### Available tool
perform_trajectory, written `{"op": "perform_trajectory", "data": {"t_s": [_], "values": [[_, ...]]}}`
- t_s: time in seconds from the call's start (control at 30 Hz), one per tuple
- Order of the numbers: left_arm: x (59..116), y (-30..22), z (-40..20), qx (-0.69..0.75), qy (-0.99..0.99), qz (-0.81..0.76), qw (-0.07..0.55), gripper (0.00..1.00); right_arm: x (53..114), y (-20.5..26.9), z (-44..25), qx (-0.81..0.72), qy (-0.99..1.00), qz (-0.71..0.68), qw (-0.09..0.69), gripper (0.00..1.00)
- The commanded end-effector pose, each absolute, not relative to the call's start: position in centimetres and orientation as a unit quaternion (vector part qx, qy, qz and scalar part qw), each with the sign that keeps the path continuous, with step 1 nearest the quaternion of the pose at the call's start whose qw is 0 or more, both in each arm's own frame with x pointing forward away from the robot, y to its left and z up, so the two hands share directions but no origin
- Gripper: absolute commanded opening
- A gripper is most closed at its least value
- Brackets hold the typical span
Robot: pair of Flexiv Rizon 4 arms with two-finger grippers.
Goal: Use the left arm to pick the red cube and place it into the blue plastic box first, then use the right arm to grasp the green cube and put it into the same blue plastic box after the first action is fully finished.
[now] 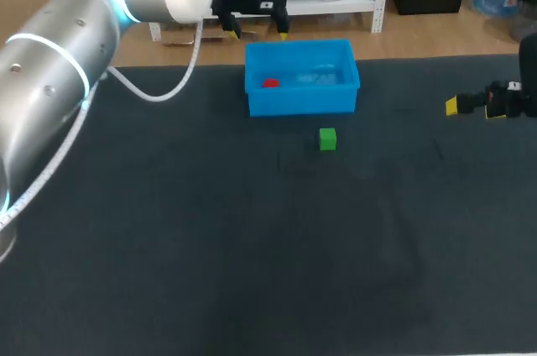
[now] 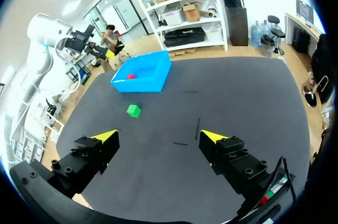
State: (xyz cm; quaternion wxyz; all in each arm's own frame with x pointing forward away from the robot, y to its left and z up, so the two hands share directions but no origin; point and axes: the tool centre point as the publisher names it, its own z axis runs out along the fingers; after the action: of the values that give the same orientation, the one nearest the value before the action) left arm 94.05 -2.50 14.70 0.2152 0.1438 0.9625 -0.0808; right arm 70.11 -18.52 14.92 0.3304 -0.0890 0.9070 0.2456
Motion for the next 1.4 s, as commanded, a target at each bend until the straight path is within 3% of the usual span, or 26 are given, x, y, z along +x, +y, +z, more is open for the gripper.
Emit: {"op": "perform_trajectory", "data": {"t_s": [0.03, 1.4], "values": [[90.9, -0.9, 15.6, 0.169, 0.946, -0.104, 0.258, 1.0, 70.1, -18.5, 15.0, -0.089, 0.907, 0.244, 0.33, 1.0], [79.1, 4.1, 19.4, 0.253, 0.901, -0.205, 0.288, 1.0, 70.1, -18.5, 15.0, -0.089, 0.907, 0.244, 0.33, 1.0]]}}
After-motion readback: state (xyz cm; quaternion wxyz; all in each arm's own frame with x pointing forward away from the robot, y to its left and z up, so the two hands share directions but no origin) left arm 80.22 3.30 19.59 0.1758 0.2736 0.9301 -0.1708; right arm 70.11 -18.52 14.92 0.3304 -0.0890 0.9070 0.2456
